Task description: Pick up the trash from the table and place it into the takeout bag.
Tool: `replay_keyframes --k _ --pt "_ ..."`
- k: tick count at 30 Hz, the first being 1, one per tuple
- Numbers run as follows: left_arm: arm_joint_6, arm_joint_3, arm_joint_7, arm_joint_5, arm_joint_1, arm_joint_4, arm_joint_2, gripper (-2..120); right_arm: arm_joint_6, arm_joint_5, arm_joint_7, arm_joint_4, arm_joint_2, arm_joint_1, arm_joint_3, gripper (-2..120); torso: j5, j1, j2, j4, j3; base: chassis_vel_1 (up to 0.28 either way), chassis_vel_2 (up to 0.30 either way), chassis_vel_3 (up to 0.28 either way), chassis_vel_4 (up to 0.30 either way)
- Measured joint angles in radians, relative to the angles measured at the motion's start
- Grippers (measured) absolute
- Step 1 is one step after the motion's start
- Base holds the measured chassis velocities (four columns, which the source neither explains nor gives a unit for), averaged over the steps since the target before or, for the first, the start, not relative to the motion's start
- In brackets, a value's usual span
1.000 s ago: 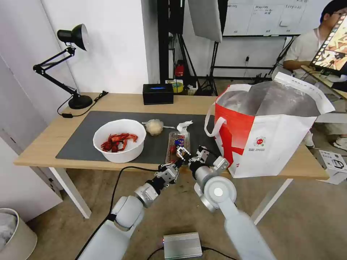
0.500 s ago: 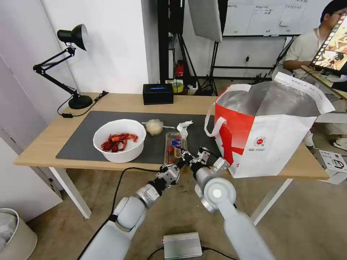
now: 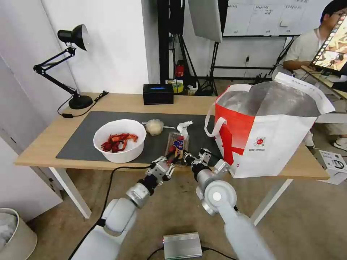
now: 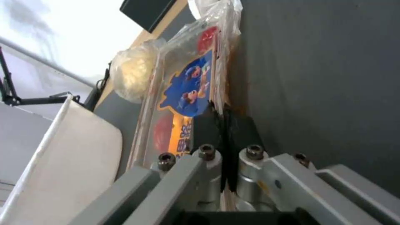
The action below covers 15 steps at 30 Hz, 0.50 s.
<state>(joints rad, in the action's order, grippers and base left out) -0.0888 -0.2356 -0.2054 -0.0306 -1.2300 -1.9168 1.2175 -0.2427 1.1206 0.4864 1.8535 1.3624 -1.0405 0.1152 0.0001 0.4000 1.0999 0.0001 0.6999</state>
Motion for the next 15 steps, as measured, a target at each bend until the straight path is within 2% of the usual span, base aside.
replay_keyframes --k 2,3,6,8,11,15 --pt "0.021 -0.032 0.019 0.048 -0.028 -0.025 -0.008 54 0.011 -0.031 -0.018 0.0 -0.007 -0.002 -0.003 0 0.0 0.0 0.0 0.0001 0.0 0.0 0.0 0.0 0.0" --pt "0.021 -0.032 0.019 0.048 -0.028 -0.025 -0.008 54 0.011 -0.031 -0.018 0.0 -0.007 -0.002 -0.003 0 0.0 0.0 0.0 0.0001 0.0 0.0 0.0 0.0 0.0" --pt "0.034 -0.086 0.036 0.083 -0.062 -0.05 -0.012 71 0.035 -0.093 -0.065 0.0 -0.024 -0.01 -0.01 0 0.0 0.0 0.0 -0.0001 0.0 0.0 0.0 0.0 0.0" --pt "0.04 -0.106 0.04 0.093 -0.074 -0.06 -0.012 74 0.043 -0.11 -0.08 0.004 -0.03 -0.015 -0.012 0 -0.0001 0.0 0.0 -0.0001 0.0 0.0 0.0 0.0 0.0" --pt "0.062 -0.156 0.061 0.128 -0.108 -0.091 -0.012 89 0.059 -0.165 -0.117 0.019 -0.044 -0.029 -0.018 0 -0.0002 0.0 0.0 -0.0001 0.0 0.0 0.0 0.0 0.0" --pt "0.078 -0.191 0.069 0.15 -0.13 -0.114 -0.009 97 0.076 -0.216 -0.15 0.031 -0.057 -0.043 -0.026 0 -0.0001 0.0 0.0 -0.0001 0.0 0.0 0.0 0.0 0.0"
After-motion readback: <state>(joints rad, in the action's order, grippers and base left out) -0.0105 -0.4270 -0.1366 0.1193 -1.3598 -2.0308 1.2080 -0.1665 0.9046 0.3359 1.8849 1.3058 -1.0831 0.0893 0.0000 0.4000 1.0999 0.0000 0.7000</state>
